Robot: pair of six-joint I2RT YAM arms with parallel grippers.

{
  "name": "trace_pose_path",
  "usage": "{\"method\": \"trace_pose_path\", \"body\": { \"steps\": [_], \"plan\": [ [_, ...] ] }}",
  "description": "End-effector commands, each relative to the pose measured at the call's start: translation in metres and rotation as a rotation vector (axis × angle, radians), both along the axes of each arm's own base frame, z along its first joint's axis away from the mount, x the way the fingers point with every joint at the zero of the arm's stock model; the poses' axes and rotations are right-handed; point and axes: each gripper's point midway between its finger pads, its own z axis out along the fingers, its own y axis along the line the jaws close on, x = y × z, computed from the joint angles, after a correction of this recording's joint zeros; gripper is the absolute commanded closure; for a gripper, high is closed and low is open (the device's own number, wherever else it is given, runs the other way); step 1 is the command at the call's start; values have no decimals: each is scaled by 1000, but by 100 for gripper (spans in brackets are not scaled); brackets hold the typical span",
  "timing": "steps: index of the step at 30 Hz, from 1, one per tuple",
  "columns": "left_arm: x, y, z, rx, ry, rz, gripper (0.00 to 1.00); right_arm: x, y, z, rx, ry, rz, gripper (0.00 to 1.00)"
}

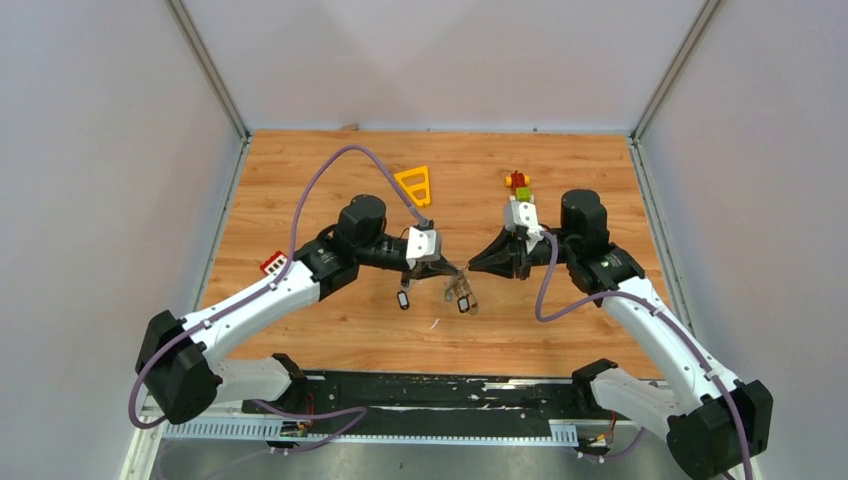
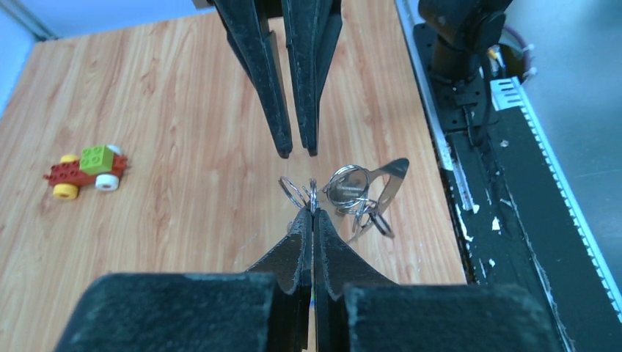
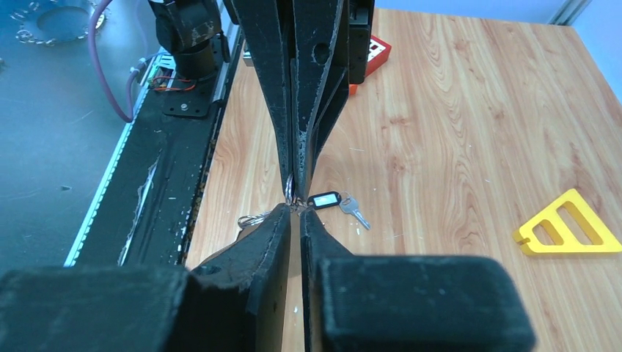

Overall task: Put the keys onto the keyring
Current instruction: Adjust the keyring.

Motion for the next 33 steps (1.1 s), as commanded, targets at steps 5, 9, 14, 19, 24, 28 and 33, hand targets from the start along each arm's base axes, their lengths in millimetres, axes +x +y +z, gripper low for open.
{"method": "trace_pose_path", "body": {
  "steps": [5,9,14,19,24,28,33],
  "plan": [
    [-13,-8,30,-156,-47,-109,100,-15,2,-8,14,35,95,86],
    [-14,-8,29,-180,-50,-118,100,-16,1,-11,6,33,100,83],
    [-11,-8,31,-232,-42,-106,100,-18,1,-12,6,39,110,83],
    [-11,-10,28,-254,-20,-102,100,-16,3,-15,0,35,97,82],
    [-11,-11,30,-274,-3,-100,100,-14,5,-19,-9,37,86,82],
    [-10,-12,30,-279,6,-96,100,-12,7,-20,-14,33,79,80],
    [-10,-13,24,-273,18,-96,100,-8,9,-19,-15,24,55,80]
  ]
}}
